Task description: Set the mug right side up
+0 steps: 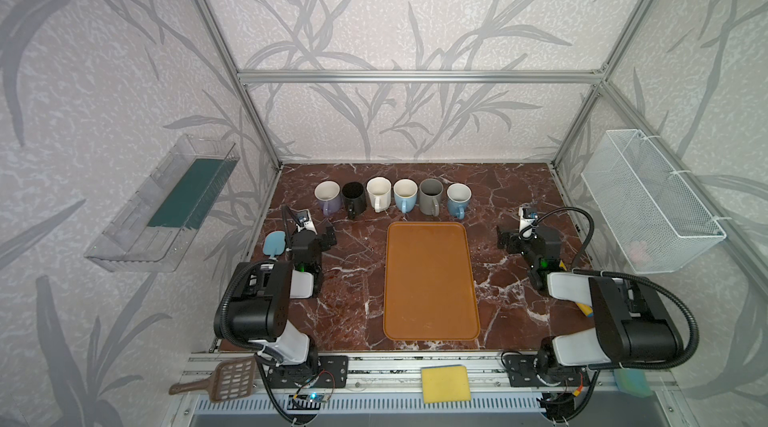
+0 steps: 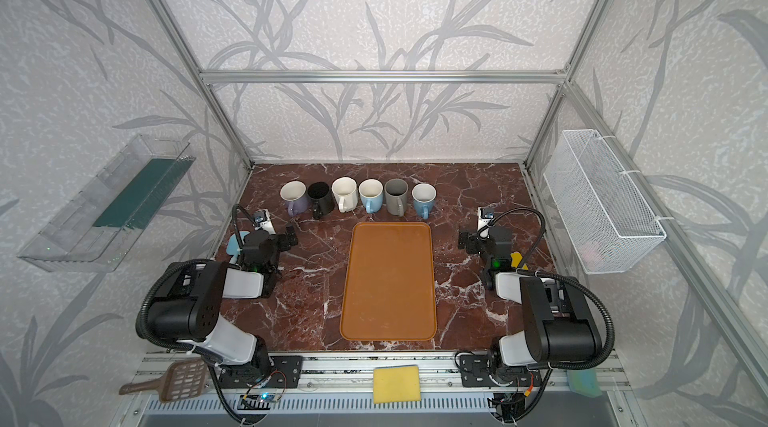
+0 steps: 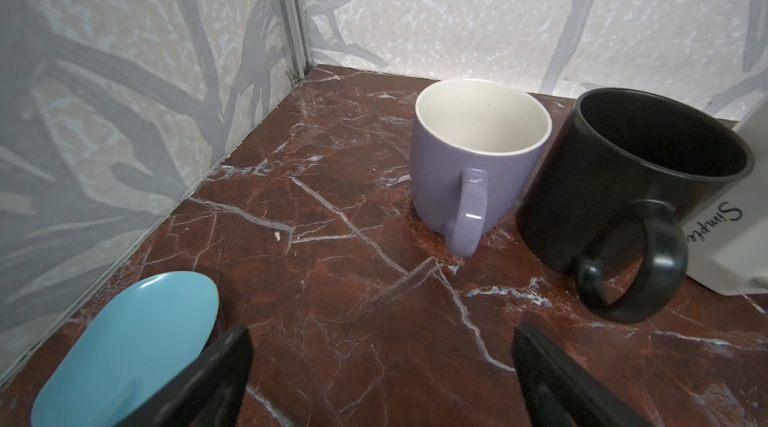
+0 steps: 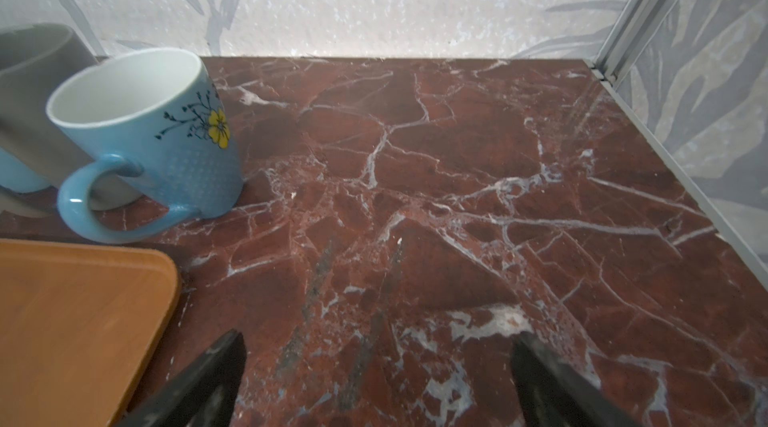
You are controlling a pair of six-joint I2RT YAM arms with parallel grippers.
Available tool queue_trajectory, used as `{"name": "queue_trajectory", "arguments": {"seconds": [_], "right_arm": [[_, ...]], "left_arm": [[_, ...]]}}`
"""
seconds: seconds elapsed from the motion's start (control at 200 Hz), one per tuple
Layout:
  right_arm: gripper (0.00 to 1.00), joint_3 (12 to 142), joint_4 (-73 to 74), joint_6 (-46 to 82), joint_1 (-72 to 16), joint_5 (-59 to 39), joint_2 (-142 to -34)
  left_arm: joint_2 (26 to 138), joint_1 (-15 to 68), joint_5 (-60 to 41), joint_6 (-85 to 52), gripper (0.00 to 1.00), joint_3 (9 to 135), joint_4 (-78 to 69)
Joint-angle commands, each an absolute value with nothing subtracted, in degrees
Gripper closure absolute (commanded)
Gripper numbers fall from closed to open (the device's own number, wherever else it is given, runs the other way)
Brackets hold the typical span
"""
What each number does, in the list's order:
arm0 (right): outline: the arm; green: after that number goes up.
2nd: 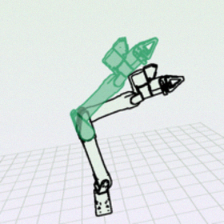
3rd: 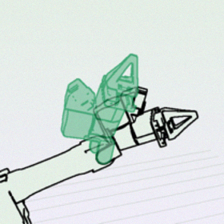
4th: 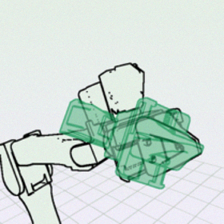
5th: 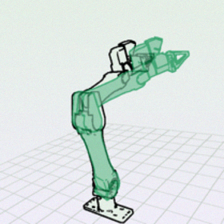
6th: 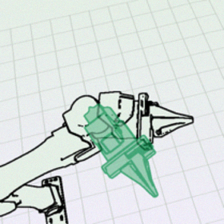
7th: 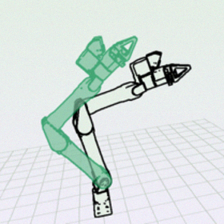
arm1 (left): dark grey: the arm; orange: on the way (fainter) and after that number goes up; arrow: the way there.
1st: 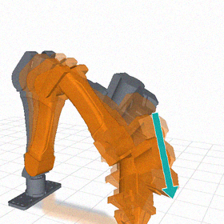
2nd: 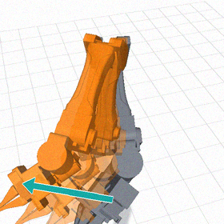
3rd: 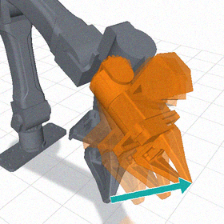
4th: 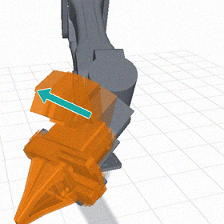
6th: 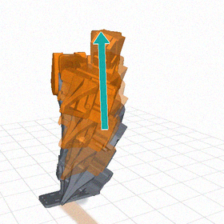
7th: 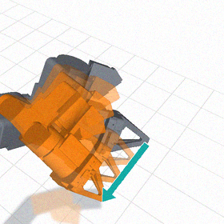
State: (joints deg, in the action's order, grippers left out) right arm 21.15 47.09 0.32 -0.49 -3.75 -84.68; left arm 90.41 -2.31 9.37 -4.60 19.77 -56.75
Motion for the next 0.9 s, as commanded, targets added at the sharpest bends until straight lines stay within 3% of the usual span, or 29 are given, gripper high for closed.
{"name": "queue_trajectory", "arguments": {"seconds": [0.0,0.06,0.21,0.895], "right_arm": [[0.01,19.42,57.3,-0.49,-0.98,-3.92,-89.56],[0.01,18.88,60.08,-0.49,-1.07,-3.69,-90.5],[0.01,21.32,51.12,-0.83,-1.05,-3.89,-87.91],[0.01,21.78,50.98,-1.7,-2.55,-1.49,-88.22]], "left_arm": [[89.64,-2.3,9.16,-3.78,0.01,20.38,-56.34],[89.64,-2.29,9.14,-3.73,0.01,20.39,-56.33],[89.65,-2.33,9.14,-3.78,0.01,20.39,-56.34],[89.65,-2.29,9.14,-3.76,0.01,20.39,-56.34]]}}
